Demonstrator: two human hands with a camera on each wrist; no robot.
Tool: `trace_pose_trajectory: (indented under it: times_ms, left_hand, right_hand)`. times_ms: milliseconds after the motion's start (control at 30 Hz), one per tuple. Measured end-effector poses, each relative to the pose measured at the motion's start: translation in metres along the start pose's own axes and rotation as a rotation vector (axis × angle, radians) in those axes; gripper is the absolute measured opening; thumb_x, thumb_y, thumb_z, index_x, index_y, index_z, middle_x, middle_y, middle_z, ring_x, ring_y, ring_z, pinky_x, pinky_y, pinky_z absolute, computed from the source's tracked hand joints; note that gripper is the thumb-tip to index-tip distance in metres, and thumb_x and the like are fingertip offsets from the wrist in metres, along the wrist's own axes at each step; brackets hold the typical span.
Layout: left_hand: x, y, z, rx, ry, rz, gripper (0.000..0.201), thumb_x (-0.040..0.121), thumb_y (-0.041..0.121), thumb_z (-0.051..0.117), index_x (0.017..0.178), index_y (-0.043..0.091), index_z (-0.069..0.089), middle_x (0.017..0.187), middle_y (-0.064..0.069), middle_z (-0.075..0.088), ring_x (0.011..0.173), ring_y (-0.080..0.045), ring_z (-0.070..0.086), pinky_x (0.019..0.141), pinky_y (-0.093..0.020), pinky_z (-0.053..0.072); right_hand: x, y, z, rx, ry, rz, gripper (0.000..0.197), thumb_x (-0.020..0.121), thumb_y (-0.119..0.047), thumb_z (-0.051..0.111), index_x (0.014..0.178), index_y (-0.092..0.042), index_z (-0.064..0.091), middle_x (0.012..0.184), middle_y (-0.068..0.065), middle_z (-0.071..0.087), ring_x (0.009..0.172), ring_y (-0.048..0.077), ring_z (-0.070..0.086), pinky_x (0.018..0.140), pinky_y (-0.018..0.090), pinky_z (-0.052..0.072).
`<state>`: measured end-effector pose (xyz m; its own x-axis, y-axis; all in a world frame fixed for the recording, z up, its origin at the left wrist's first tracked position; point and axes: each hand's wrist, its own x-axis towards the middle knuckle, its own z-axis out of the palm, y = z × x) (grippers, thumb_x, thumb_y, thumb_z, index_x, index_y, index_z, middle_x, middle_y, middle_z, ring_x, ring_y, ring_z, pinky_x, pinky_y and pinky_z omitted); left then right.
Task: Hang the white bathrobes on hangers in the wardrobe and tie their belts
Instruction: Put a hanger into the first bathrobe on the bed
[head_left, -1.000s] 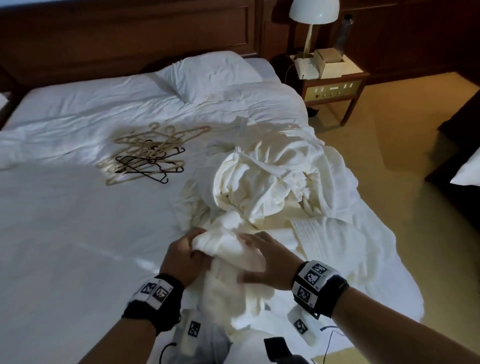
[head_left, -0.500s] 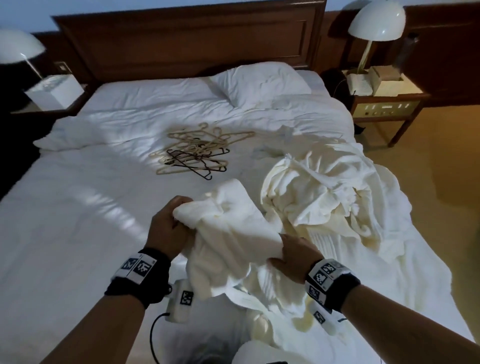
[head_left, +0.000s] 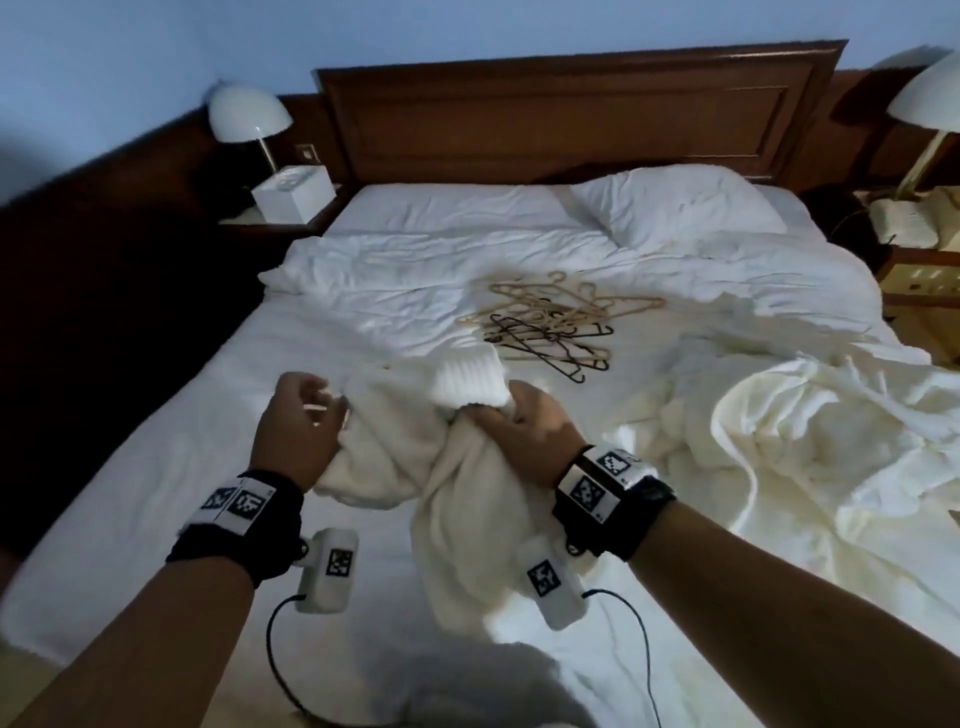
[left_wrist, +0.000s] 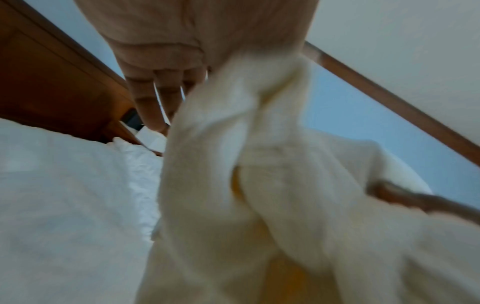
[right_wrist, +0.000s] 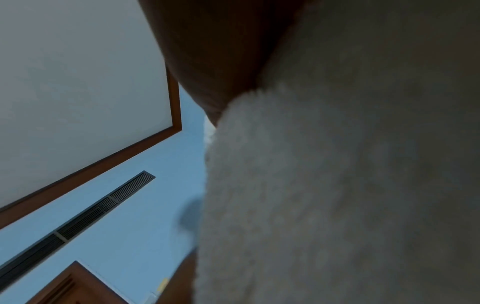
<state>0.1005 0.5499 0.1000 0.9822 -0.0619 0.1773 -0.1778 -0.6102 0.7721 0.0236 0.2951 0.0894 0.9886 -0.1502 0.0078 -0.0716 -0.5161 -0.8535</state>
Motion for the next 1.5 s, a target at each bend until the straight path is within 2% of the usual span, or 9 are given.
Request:
trace_pose_trajectory:
  times_ms: [133,233,400,600,733,900,1100,1300,1500]
  left_hand:
    - [-0.03,-0.069,-0.057,-0.11,-0.09,-0.208,0.054,0.09,0.063,0.048,0.083,0.01,0.059,0.079,-0.01,0.064,0.08,-0.033,0.065,0.065,-0.047,0.056]
    - [-0.058,-0.095,-0.076,-0.235,-0.269,-0.367,0.06,0.075,0.08,0.05,0.103,0.027,0.056,0.098,0.003,0.065,0.094,-0.021,0.062,0.07,-0.029,0.05]
    - [-0.077,-0.136,-0.101,-0.477,-0.314,-0.567,0.062,0.078,0.014,0.08,0.128,0.032,0.048,0.118,0.001,0.064,0.104,-0.021,0.065,0.085,-0.044,0.057]
    - [-0.038,-0.158,-0.162,-0.302,0.094,-0.438,0.023,0.077,0.016,0.063,0.097,0.028,0.063,0.095,0.0,0.067,0.089,-0.022,0.064,0.073,-0.034,0.054]
    - [-0.021,-0.16,-0.201,-0.023,0.027,-0.219,0.022,0.087,0.02,0.062,0.104,0.034,0.059,0.094,0.021,0.062,0.087,0.006,0.057,0.071,-0.009,0.042]
    - [-0.016,-0.177,-0.235,-0.079,-0.172,-0.053,0.03,0.081,0.014,0.063,0.107,0.027,0.067,0.103,0.01,0.071,0.1,-0.003,0.065,0.088,-0.021,0.051]
    - [0.042,-0.205,-0.286,-0.049,-0.366,0.055,0.045,0.073,0.004,0.066,0.106,0.035,0.065,0.1,0.009,0.07,0.091,-0.01,0.066,0.078,-0.026,0.057]
    - [0.131,-0.26,-0.335,0.48,-0.562,0.152,0.048,0.068,0.042,0.081,0.108,0.038,0.054,0.099,0.019,0.06,0.09,0.001,0.058,0.08,-0.025,0.051]
    - [0.262,-0.206,-0.32,0.489,-0.287,0.431,0.039,0.07,0.031,0.072,0.104,0.016,0.06,0.101,-0.005,0.062,0.09,-0.024,0.061,0.076,-0.028,0.044]
  right_hand:
    - [0.032,-0.061,0.095,0.074,-0.04,0.089,0.047,0.088,-0.051,0.061,0.111,-0.01,0.063,0.109,0.012,0.066,0.105,0.028,0.059,0.091,0.034,0.045]
    - [0.033,-0.083,0.151,0.137,-0.048,0.148,0.058,0.081,-0.063,0.059,0.109,-0.012,0.062,0.106,0.01,0.066,0.101,0.027,0.061,0.091,0.04,0.049]
    - [0.035,-0.092,0.204,0.174,-0.11,0.182,0.079,0.063,-0.082,0.049,0.098,-0.013,0.066,0.094,0.006,0.07,0.089,0.026,0.066,0.084,0.046,0.054]
    - [0.041,-0.095,0.226,0.285,-0.312,0.338,0.025,0.093,-0.02,0.06,0.112,-0.006,0.051,0.083,0.011,0.065,0.069,0.026,0.065,0.061,0.033,0.051]
    - [0.048,-0.103,0.249,-0.23,-0.371,0.009,0.054,0.084,-0.035,0.071,0.13,-0.021,0.045,0.114,0.002,0.054,0.094,0.015,0.061,0.086,0.03,0.049]
    - [0.052,-0.121,0.3,-0.428,-0.507,-0.378,0.11,0.068,-0.057,0.078,0.151,-0.039,0.009,0.156,0.002,0.016,0.141,0.024,0.02,0.116,0.045,0.026]
    - [0.092,-0.124,0.365,-0.521,-0.758,-0.146,0.092,0.075,-0.079,0.053,0.142,-0.016,0.043,0.142,0.006,0.049,0.132,0.024,0.044,0.103,0.028,0.033]
    - [0.134,-0.162,0.365,-0.421,-0.353,-0.086,0.043,0.086,-0.047,0.067,0.118,-0.018,0.058,0.112,0.006,0.065,0.108,0.028,0.061,0.08,0.029,0.045]
    - [0.178,-0.23,0.268,-0.257,0.178,-0.167,0.034,0.073,-0.039,0.081,0.083,-0.026,0.051,0.071,-0.009,0.057,0.062,0.007,0.052,0.052,0.023,0.036]
